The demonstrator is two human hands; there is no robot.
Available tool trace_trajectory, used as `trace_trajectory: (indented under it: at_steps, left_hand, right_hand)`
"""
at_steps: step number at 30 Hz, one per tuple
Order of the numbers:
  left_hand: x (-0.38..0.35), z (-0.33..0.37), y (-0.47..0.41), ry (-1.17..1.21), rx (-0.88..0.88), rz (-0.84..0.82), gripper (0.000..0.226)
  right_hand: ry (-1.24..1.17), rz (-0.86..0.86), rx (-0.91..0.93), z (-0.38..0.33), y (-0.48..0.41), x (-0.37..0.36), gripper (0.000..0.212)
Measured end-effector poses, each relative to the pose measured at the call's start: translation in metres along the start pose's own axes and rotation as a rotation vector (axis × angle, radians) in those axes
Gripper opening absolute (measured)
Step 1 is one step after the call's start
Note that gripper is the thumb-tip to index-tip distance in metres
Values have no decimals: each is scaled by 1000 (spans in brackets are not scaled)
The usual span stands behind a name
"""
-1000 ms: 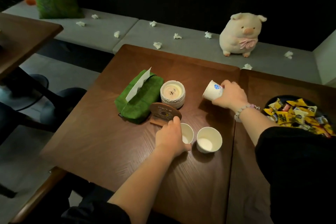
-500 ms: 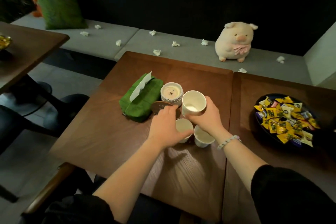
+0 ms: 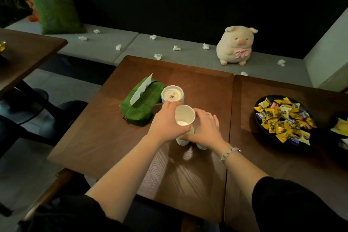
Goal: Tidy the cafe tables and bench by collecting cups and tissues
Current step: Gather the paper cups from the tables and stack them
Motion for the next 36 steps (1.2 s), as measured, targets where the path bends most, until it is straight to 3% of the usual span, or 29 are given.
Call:
trace_trajectory:
  at_steps: [3,6,12,31,36]
  left_hand:
    - [-12,-8,3,17,29,-30,74]
    - [-28,-14,7,-12,34,-121,80]
    - [-51,-24,7,-149,97,-189,85]
    - [-69,-24,4,-144,168,-224,69]
    - [-63,-32,9,-172,173,-239,93]
  right_hand:
    - [204,-60,35,13,6,-1,106]
    - [304,-86,5,21,12,-1,114]
    - [353,-89,-65,31,15,-1,109]
    - [367,-104,-66,36,15,-13,101]
    - [417,-127,-27,25,20,-8,102]
Point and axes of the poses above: each hand's wrist, its own y-axis away from the middle knuckle, its own x-axis out of the back of the hand, z = x × y, the point moved 4 cm from there along -y, towards the middle knuckle, and after that the axes turned 5 degrees about -y, right-handed, at the moved point
